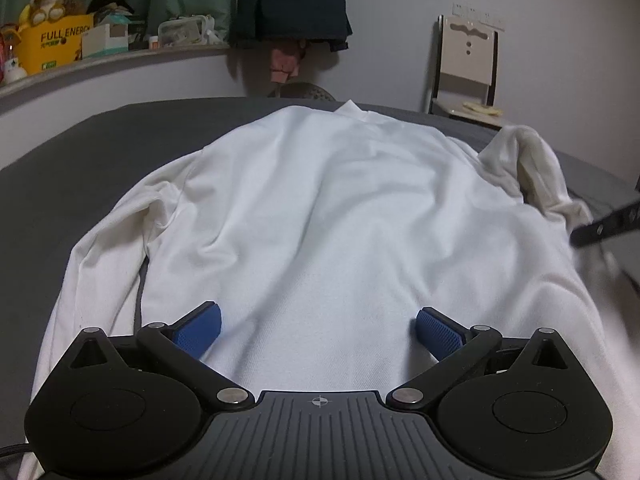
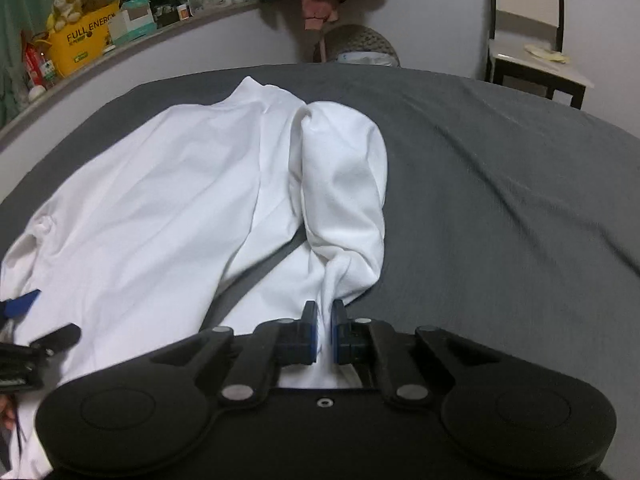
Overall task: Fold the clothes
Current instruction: 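Lay the shirt flat on the bed and open both grippers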
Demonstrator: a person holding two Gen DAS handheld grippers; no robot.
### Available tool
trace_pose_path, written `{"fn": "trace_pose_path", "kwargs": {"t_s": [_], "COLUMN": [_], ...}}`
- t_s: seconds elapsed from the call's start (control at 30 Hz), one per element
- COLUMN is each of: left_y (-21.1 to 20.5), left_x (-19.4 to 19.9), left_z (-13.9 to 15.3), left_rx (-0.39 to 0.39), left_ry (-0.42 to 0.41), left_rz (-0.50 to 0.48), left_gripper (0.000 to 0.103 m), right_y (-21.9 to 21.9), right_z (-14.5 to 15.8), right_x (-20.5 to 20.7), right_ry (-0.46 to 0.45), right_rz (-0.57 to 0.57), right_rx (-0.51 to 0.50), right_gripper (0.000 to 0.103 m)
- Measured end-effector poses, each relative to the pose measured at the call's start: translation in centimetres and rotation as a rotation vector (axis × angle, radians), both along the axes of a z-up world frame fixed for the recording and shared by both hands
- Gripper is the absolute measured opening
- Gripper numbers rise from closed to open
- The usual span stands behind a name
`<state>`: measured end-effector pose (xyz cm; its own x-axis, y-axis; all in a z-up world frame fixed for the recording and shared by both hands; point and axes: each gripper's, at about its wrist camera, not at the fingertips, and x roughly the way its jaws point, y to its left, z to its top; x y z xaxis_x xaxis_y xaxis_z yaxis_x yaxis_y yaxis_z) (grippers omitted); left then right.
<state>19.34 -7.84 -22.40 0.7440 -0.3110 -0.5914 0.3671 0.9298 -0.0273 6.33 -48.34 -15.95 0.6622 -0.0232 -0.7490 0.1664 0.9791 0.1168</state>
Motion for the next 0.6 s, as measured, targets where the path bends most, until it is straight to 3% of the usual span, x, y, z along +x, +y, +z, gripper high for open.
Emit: {"fn": "trace_pose_path", "kwargs": {"t_s": [0.13,0.27,0.33,0.37,0.43,0.53,0.6], "left_y": [-0.1,-0.2,-0.2,-0.2,-0.3,-0.3,-0.4], "left_x": [0.0,-0.2,-0.3,-0.4,-0.5,-0.6,-0.7], "left_z": [0.1,0.1,0.1,0.1,0.2,0.2,0.3], "left_rx": [0.007,0.010,0.010,0.010,0.010,0.011,0.011], "left_ry": [-0.001,-0.002,-0.002,-0.002,-0.002,-0.001,-0.001], "left_rz": [-0.001,-0.001,-0.001,-0.001,0.000,0.000,0.001], "left_gripper": [0.103,0.103,0.103,0.103,0.103,0.103,0.103], "right_y": [-2.3,-2.9,-2.3,-2.1,-2.2,-2.9,-3.3], "right_z": [4.5,9.8,10.2,9.3,6.2,-0.1,-2.4], "right_x": [-0.7,-3.7,-5.3,-5.6,-5.5,-5.3,-6.4], "right_ry": [-0.077,-0.272,-0.338,-0.311,-0.165,0.141,0.219], "right_rz": [-0.030,-0.095,-0.090,-0.058,0.052,0.212,0.245], "right_rx": [-0.221,-0.729,-0.942,-0.983,-0.959,-0.801,-0.694], "right_gripper": [0.007,0.007,0.007,0.007,0.008,0.009,0.020]}}
